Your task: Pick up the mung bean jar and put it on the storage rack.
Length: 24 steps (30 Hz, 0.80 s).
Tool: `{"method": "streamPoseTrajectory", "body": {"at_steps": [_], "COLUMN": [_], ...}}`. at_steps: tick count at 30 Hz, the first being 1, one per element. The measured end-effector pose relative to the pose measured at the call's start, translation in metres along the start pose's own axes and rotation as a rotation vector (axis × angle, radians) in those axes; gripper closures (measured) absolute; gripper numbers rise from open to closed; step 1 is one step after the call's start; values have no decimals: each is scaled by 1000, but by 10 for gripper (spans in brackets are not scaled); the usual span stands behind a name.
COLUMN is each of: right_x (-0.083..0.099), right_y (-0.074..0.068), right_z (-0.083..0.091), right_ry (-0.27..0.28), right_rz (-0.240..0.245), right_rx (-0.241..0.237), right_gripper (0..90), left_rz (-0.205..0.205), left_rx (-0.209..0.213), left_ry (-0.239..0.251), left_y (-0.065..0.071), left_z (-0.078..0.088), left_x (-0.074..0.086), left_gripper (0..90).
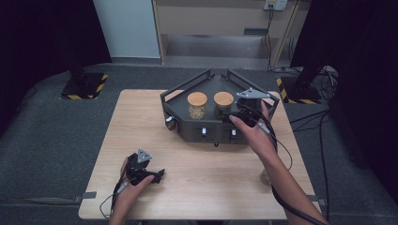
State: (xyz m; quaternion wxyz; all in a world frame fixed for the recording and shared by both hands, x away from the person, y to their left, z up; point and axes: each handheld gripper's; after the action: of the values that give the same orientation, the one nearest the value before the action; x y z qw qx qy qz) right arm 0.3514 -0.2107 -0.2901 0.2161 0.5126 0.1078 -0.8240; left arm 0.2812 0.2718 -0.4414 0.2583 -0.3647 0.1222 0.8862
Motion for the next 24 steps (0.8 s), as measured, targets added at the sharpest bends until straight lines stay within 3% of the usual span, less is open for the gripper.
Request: {"method": "streamPoseTrajectory", "body": {"at_steps": [24], "right_x": [15], "right_y": [14], "right_z": [37], "right_ry": [-3], "right_rz": [33], "right_rx": [-49], "right_gripper": [62], "left_rz": [0], "left_rx": [0], "left_ry": [0], "left_y": [0], "left_z": [0], "left_x": [0], "left_gripper": [0]}}
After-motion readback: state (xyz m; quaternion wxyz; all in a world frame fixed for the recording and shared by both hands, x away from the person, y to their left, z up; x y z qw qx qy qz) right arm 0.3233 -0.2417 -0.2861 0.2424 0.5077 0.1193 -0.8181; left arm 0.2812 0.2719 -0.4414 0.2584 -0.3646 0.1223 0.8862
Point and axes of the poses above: each handheld gripper's, and its own axes: z roughly backward along the jaws, x roughly out of its underside, y roughly to its right, and after that the axes turned 2 degrees about x, right-handed
